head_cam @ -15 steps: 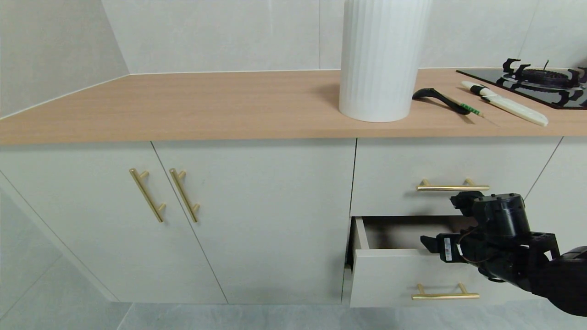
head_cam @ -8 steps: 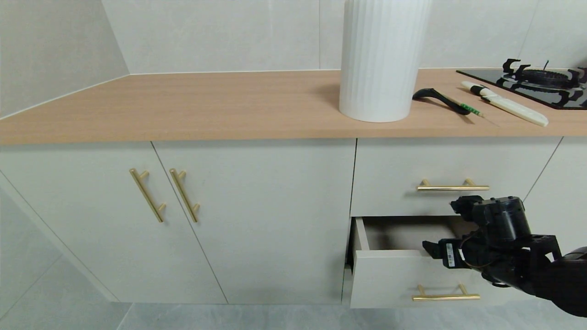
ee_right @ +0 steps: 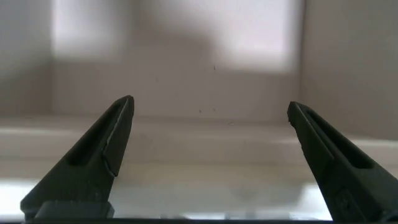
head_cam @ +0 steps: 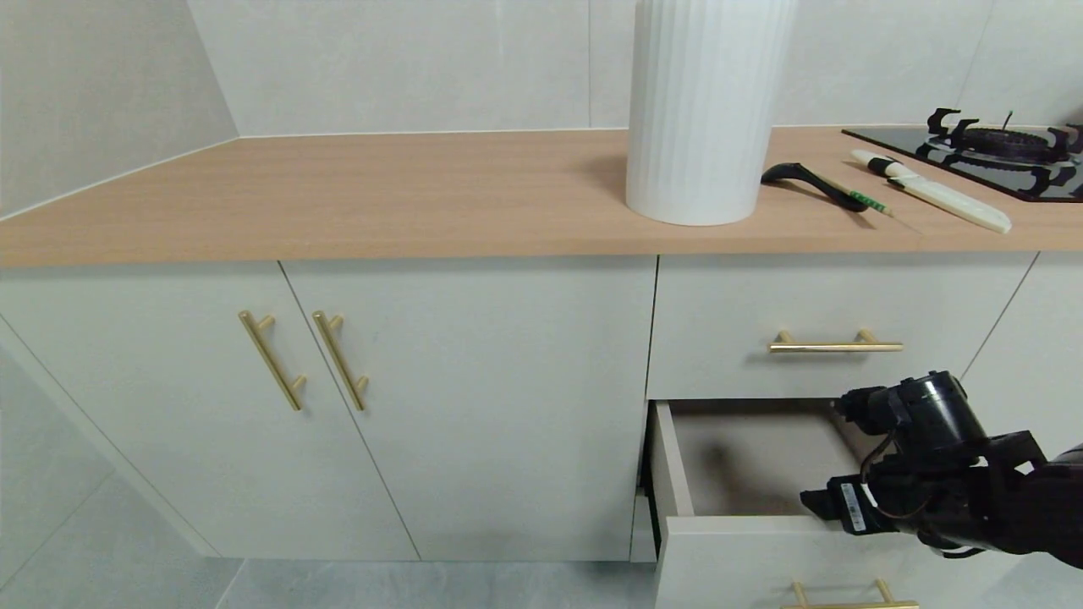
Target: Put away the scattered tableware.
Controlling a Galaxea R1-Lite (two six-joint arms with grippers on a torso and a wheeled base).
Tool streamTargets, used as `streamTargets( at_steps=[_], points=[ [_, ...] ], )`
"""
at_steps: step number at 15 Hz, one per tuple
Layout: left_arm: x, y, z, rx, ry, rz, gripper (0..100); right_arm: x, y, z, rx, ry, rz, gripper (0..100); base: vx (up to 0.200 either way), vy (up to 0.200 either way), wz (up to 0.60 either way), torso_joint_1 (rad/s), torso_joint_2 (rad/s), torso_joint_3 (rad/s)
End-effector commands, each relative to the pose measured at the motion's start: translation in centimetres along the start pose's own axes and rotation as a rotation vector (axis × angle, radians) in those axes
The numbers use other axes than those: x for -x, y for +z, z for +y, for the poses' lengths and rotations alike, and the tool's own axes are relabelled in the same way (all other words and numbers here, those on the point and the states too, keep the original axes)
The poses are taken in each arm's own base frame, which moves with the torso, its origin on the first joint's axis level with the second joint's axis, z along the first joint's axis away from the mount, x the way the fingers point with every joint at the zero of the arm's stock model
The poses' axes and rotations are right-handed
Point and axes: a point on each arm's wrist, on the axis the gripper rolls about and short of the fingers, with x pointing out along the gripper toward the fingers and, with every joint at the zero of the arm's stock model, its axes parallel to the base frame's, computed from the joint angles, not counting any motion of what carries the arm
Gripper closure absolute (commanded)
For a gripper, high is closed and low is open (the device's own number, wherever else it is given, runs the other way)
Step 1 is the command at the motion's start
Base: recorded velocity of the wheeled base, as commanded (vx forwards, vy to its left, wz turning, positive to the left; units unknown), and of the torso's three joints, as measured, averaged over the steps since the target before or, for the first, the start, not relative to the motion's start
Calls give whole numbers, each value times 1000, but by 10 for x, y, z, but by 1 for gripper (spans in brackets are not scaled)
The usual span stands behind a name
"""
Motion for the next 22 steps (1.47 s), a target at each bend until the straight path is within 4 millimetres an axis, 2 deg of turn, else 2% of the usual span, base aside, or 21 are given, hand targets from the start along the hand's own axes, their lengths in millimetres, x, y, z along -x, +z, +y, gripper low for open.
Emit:
streamTargets(
  at_steps=[1,8,15,17,19,22],
  points=[
    [0,0,0,1,0,0,0,11,1,1,25,8,21,0,0,0,0,0,0,0],
    [0,0,0,1,2,0,0,50,-26,12,238,32,257,0,0,0,0,0,0,0],
    [0,0,0,1,0,0,0,59,-42,10,367,23,404,0,0,0,0,0,0,0],
    [0,0,0,1,2,0,0,58,-42,11,368,22,407,0,0,0,0,0,0,0],
    [0,0,0,-1,2,0,0,65,-31,10,334,31,341,0,0,0,0,0,0,0],
    [0,0,0,1,2,0,0,100,-10,2,176,62,153,0,0,0,0,0,0,0]
  ],
)
